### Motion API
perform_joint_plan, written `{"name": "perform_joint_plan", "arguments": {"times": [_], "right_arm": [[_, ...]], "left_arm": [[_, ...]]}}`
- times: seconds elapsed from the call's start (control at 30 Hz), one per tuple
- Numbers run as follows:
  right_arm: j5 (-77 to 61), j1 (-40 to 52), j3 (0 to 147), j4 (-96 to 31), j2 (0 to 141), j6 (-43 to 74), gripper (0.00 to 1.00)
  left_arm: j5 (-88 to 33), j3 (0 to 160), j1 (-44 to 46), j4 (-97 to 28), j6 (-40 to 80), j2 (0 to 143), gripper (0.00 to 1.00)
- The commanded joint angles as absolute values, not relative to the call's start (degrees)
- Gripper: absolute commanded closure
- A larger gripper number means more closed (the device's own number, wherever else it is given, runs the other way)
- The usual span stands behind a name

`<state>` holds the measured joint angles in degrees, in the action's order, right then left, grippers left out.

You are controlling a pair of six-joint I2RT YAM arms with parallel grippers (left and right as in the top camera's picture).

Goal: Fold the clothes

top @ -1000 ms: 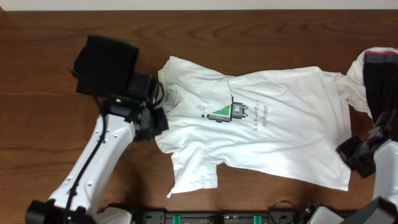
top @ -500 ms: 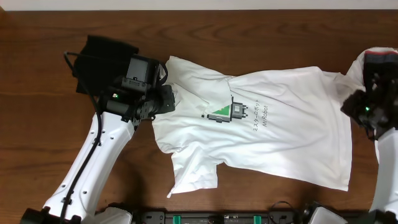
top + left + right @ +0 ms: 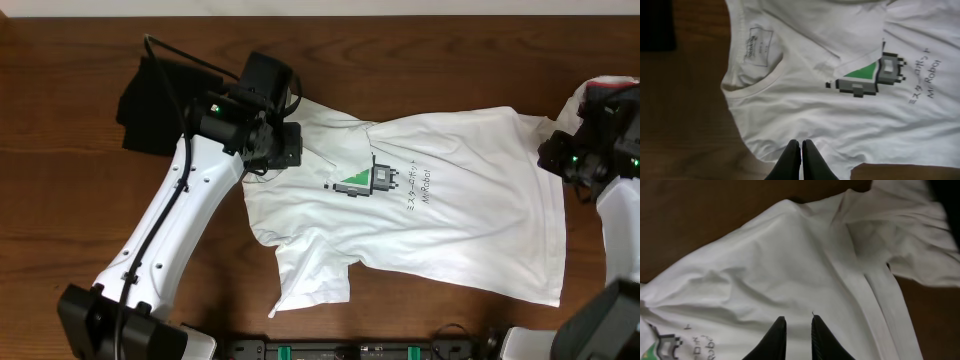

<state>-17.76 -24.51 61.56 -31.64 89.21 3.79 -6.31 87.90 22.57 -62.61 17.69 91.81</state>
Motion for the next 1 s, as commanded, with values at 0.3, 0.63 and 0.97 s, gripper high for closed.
{"name": "perform_joint_plan", "arguments": {"times": [0.3,0.63,0.97], "right_arm": [[-16.29,-25.32,92.86,-44.91,114.04,-3.40,0.93],[-7.86,-26.50,94.70,-46.11,121.03,-5.32,0.94],[-7.57,-30.24,94.70,-44.38,126.41,-5.41,0.95]], "left_arm": [[-4.40,86.48,22.48,-64.42,19.55,93.25,0.83],[-1.85,83.53,22.48,-64.36,19.53,93.36,0.79],[-1.85,81.12,22.48,-63.51,19.53,93.56,0.78]]}}
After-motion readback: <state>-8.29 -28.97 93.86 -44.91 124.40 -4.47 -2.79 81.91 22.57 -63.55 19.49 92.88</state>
